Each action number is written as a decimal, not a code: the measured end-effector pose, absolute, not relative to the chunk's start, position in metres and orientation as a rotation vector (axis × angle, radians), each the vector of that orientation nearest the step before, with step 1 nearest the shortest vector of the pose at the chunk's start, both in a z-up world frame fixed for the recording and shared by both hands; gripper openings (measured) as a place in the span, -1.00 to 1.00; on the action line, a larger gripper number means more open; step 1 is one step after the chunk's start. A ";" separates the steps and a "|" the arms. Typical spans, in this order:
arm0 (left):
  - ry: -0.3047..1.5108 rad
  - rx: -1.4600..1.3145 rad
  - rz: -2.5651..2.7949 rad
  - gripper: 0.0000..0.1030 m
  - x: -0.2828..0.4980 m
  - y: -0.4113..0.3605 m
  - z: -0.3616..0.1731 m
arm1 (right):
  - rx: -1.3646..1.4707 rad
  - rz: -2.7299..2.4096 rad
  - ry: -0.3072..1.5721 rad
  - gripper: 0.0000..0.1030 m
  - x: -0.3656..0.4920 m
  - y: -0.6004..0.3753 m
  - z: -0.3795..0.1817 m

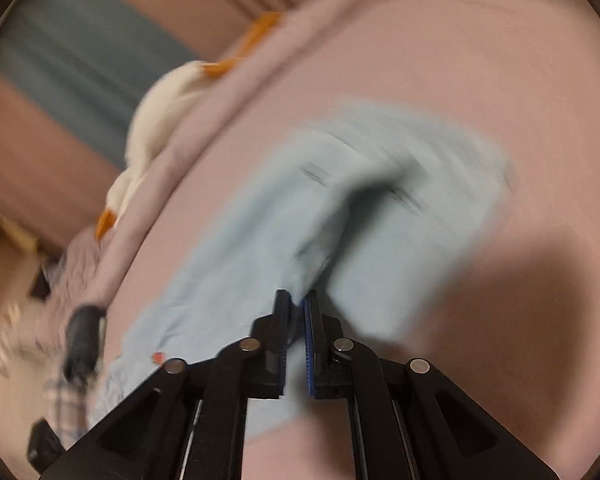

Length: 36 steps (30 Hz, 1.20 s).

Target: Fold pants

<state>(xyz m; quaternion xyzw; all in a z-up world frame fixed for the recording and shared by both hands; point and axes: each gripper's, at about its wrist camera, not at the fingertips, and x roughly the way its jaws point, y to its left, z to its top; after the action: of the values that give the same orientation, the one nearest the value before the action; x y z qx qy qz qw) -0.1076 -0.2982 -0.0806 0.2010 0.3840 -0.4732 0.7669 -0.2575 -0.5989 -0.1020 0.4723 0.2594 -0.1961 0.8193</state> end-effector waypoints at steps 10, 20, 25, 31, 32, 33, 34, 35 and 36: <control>0.843 0.449 -0.993 -0.71 -0.098 -0.297 -0.083 | 1.211 -0.404 0.339 -0.25 -0.259 -0.629 -0.093; 0.809 0.445 -0.990 -0.80 -0.102 -0.292 -0.076 | 1.035 -0.443 0.352 -0.89 -0.244 -0.662 -0.069; 0.799 0.505 -1.015 -0.80 -0.110 -0.301 -0.083 | 0.897 -0.492 0.278 -0.89 -0.285 -0.660 -0.051; 0.812 0.516 -1.021 -0.79 -0.109 -0.303 -0.087 | 0.956 -0.562 0.387 -0.90 -0.282 -0.671 -0.096; 0.809 0.522 -1.024 -0.79 -0.109 -0.303 -0.087 | 0.961 -0.566 0.376 -0.90 -0.285 -0.671 -0.096; 0.809 0.532 -1.027 -0.78 -0.109 -0.303 -0.087 | 0.969 -0.566 0.367 -0.90 -0.285 -0.671 -0.096; 0.812 0.540 -1.026 -0.76 -0.109 -0.303 -0.088 | 0.970 -0.568 0.369 -0.90 -0.283 -0.672 -0.096; 0.813 0.538 -1.025 -0.74 -0.109 -0.303 -0.087 | 0.968 -0.573 0.385 -0.90 -0.280 -0.673 -0.097; 0.818 0.532 -1.031 -0.72 -0.108 -0.302 -0.086 | 0.973 -0.581 0.416 -0.90 -0.284 -0.676 -0.100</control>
<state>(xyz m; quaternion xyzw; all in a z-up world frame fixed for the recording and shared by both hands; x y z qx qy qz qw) -0.1085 -0.3024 -0.0860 0.2443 0.3757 -0.4732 0.7584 -0.2840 -0.6763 -0.1001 0.4576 0.1956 -0.2730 0.8233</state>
